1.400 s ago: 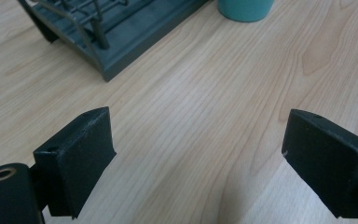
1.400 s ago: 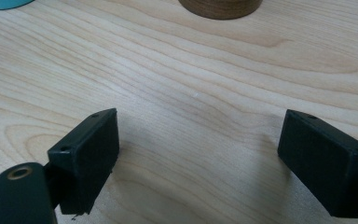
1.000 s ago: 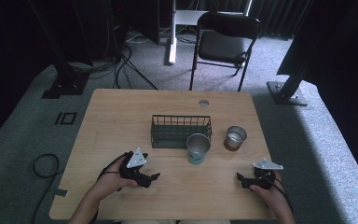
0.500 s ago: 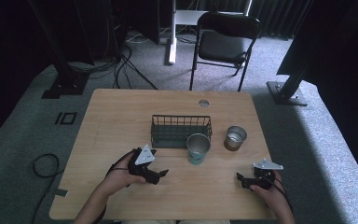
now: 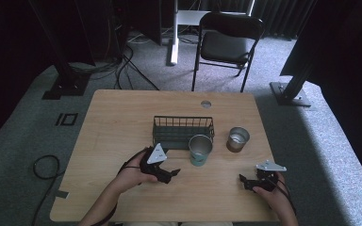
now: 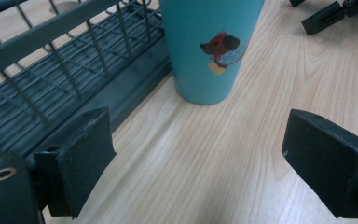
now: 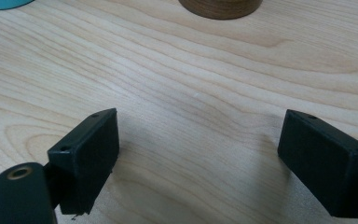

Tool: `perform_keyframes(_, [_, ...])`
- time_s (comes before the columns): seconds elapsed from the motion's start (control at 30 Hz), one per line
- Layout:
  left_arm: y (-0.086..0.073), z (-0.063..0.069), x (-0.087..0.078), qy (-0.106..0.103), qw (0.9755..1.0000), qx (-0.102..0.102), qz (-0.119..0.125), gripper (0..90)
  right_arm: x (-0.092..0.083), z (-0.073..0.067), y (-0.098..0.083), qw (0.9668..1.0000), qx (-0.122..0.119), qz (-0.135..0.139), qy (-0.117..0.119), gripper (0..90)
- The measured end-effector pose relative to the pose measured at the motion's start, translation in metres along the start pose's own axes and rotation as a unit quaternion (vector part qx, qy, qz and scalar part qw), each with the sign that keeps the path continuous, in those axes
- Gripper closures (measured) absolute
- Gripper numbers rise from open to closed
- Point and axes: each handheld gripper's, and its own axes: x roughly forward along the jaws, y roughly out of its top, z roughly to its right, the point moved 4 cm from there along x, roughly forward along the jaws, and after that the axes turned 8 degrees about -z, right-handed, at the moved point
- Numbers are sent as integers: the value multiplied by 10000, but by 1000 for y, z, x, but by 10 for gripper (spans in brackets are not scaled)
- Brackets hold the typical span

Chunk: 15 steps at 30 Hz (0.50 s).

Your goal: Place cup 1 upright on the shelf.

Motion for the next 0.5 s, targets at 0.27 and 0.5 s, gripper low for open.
perform_keyframes(0.27, [17,6,15,-95,9998,-21,175,96,0,0,0,10000,0,0,1,121])
perform_keyframes(0.5, [28,10,24,-114,9995,-33,293,95,0,0,0,10000,1,0,0,121])
